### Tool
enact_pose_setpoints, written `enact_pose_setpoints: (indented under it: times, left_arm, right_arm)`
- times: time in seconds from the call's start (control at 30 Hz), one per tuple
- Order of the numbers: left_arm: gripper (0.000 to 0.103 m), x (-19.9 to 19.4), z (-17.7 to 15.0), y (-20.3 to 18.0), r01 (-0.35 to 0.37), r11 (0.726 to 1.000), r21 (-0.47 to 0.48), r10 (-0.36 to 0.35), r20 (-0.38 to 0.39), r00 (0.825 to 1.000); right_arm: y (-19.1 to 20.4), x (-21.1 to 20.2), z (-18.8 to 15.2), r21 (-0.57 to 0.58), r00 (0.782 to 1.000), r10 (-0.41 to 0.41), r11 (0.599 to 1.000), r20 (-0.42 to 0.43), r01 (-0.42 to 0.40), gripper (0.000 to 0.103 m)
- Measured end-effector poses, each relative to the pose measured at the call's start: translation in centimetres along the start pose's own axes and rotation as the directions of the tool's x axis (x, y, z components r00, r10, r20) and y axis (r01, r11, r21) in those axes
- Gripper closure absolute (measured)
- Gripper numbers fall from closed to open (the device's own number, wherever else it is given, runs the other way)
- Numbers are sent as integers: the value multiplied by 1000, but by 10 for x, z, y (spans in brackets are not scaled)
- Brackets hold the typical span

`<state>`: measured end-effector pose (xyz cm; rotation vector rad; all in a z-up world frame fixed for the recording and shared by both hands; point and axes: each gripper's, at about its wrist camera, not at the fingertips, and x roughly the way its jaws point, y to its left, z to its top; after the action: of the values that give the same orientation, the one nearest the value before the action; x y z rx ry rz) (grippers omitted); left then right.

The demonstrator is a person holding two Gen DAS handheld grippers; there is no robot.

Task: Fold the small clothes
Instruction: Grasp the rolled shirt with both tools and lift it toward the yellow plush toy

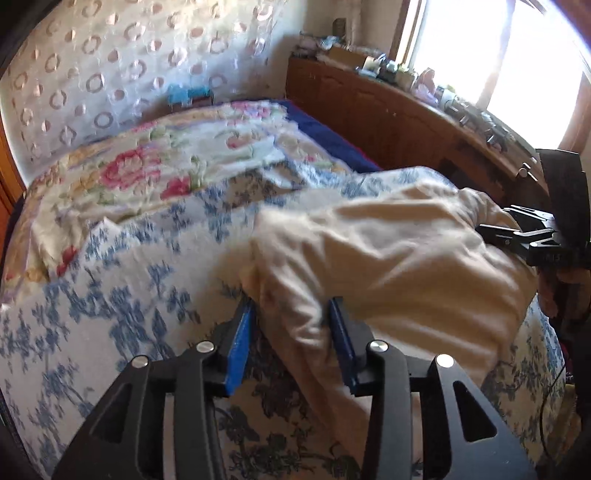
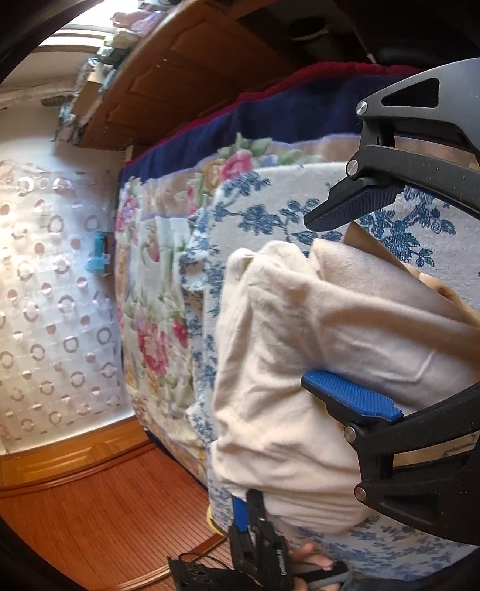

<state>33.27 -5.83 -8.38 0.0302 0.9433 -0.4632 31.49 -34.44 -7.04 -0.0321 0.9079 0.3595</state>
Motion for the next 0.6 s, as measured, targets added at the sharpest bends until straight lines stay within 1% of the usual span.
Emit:
enact_pose_setpoints:
  times: [0.13, 0.27, 0.3, 0.33, 0.37, 0.4, 0.43, 0.5, 0.53, 0.6]
  left_arm:
    - [59, 2, 0, 3, 14, 999, -36, -13, 7, 1000]
    - [58, 3, -2, -1, -8, 999, -41, 9, 25, 1000]
    - [58, 3, -3, -2, -9, 999, -43, 10, 31, 999]
    - [58, 3, -4, -2, -1, 999, -45, 3, 35, 999]
    - [61, 3, -4, -3, 23, 999, -47, -21, 37, 999]
    - [75, 3, -5, -3, 65, 996, -56, -63, 36, 997]
    - [82, 3, -5, -1, 87, 994, -71, -85, 35, 996]
    - [92, 2, -5, -1, 119, 990, -81, -117, 32, 993]
    - [93, -1, -6, -1, 124, 989, -83, -121, 41, 992]
    - [94, -14, -8, -2, 152, 985, -83, -145, 81, 986]
  right_arm:
    - [-6, 11, -5, 36, 999, 44, 998, -22, -43, 22]
    - [-3, 10, -6, 26, 998, 60, 998, -14, -60, 23]
    - [-1, 11, -6, 18, 998, 64, 998, -15, -64, 26]
    - [2, 10, -7, 5, 997, 72, 997, -15, -72, 34]
    - [5, 10, -8, -1, 997, 79, 997, -14, -79, 38]
    - [8, 9, -9, -8, 996, 93, 996, -15, -93, 48]
    - [11, 9, -10, -15, 994, 105, 994, -15, -105, 59]
    - [17, 8, -11, -23, 991, 134, 991, -20, -134, 71]
    - [19, 8, -12, -30, 990, 138, 990, -21, -139, 76]
    - [24, 6, -11, -45, 989, 145, 988, -24, -146, 81]
